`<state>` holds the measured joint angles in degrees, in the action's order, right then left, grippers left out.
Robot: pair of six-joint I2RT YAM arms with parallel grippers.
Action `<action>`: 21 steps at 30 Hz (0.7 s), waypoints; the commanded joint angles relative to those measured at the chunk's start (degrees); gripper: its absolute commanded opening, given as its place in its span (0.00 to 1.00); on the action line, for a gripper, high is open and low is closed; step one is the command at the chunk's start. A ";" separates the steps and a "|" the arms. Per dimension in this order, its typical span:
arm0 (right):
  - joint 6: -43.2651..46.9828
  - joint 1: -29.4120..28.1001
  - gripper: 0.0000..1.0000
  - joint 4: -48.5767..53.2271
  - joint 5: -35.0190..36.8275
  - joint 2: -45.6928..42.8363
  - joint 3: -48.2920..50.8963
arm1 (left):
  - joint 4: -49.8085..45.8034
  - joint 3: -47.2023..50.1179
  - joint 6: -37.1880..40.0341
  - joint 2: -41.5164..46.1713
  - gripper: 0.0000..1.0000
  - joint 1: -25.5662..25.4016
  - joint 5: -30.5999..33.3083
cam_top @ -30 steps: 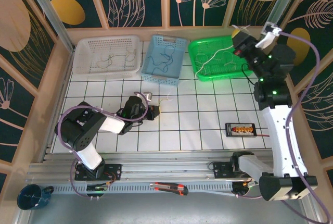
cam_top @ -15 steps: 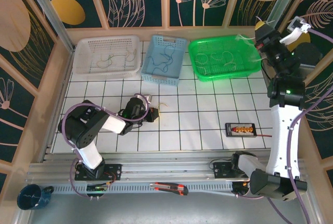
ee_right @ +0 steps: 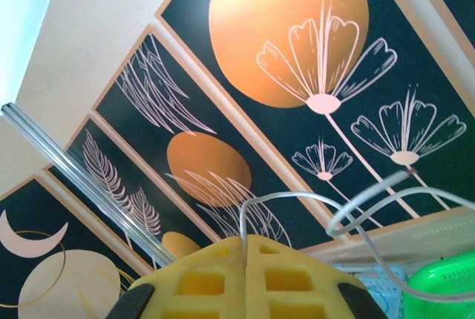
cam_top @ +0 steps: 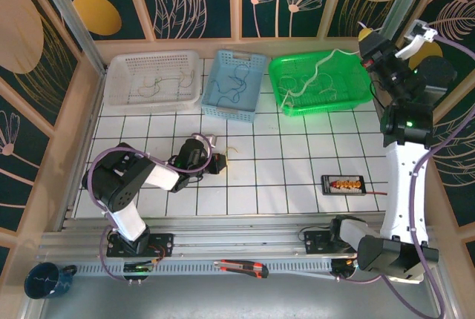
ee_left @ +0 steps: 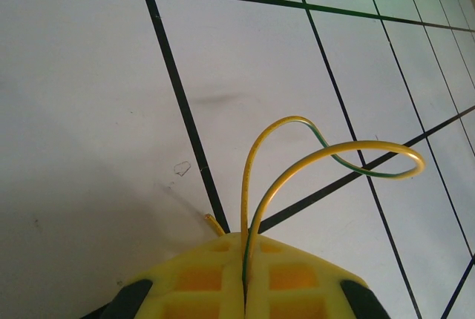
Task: Untangle the cables
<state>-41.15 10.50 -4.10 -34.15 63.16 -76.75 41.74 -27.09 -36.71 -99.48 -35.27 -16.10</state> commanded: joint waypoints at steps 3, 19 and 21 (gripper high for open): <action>-0.97 -1.67 0.00 -6.23 0.94 0.20 4.80 | -2.97 -0.62 -0.08 0.95 0.00 -0.26 -1.30; 8.22 -12.82 0.00 -15.88 21.52 9.99 11.01 | -5.51 -1.39 -0.21 6.08 0.57 -0.27 -1.30; 8.27 -13.13 0.00 -17.39 23.33 11.22 11.10 | -5.86 -1.47 -0.21 6.81 0.68 -0.29 -1.23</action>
<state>-34.83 -2.22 -15.49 -16.36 73.47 -66.11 37.34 -27.42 -37.28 -94.39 -35.38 -17.10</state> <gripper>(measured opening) 0.044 0.645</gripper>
